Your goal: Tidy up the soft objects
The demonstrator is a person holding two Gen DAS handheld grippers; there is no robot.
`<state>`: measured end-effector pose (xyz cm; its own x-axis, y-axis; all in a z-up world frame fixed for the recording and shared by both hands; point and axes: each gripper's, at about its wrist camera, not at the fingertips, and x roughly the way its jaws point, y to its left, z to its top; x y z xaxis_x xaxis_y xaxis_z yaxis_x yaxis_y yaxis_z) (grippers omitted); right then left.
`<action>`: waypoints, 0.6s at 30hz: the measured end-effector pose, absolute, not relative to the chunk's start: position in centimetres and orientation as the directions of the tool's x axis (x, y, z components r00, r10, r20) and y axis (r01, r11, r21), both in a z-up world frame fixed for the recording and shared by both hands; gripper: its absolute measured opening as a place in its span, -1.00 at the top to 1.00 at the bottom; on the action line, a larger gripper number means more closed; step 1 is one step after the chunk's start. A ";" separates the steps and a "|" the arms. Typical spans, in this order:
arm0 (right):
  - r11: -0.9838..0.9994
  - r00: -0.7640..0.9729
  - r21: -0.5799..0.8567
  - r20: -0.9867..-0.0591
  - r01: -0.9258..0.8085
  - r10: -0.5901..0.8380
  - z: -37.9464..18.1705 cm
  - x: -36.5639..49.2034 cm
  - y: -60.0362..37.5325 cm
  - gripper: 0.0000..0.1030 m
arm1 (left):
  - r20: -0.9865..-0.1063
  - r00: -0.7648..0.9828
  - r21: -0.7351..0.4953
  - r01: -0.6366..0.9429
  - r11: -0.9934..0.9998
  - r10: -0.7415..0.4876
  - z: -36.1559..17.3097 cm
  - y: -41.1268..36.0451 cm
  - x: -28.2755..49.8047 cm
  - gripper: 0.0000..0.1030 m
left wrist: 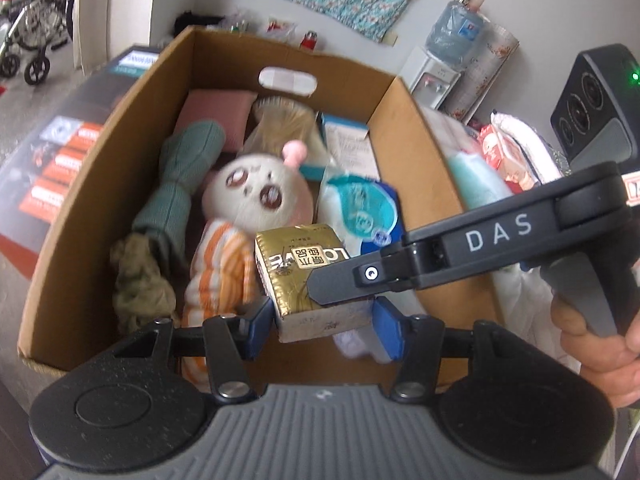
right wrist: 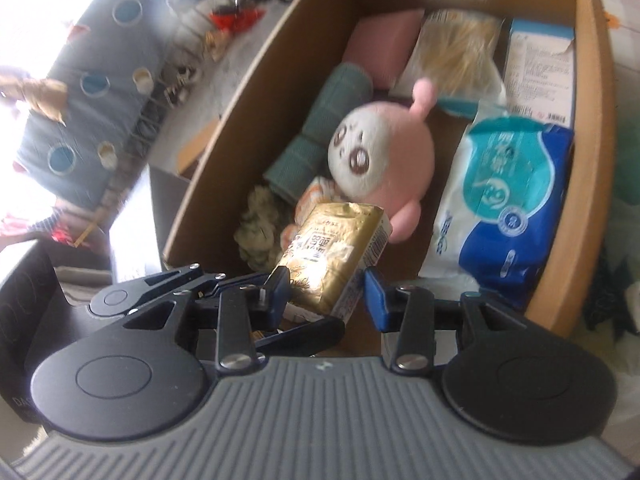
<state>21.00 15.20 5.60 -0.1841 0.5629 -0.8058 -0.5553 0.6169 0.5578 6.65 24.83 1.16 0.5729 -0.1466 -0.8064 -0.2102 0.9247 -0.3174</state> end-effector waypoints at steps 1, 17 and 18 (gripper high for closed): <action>0.618 -0.192 0.553 -0.811 -0.559 0.552 5.4 20.9 15.4 0.21 | -0.811 0.564 -0.320 -0.208 0.924 -0.154 1.0 24.9 6.5 -0.09; 0.597 -0.181 0.595 -0.774 -0.539 0.607 5.2 21.0 13.5 -0.08 | -0.798 0.594 -0.278 -0.206 0.938 -0.106 1.2 25.6 4.2 -0.31; 0.589 -0.154 0.596 -0.762 -0.545 0.629 5.7 21.0 13.0 -0.10 | -0.784 0.614 -0.271 -0.207 0.940 -0.091 1.6 25.5 3.8 -0.35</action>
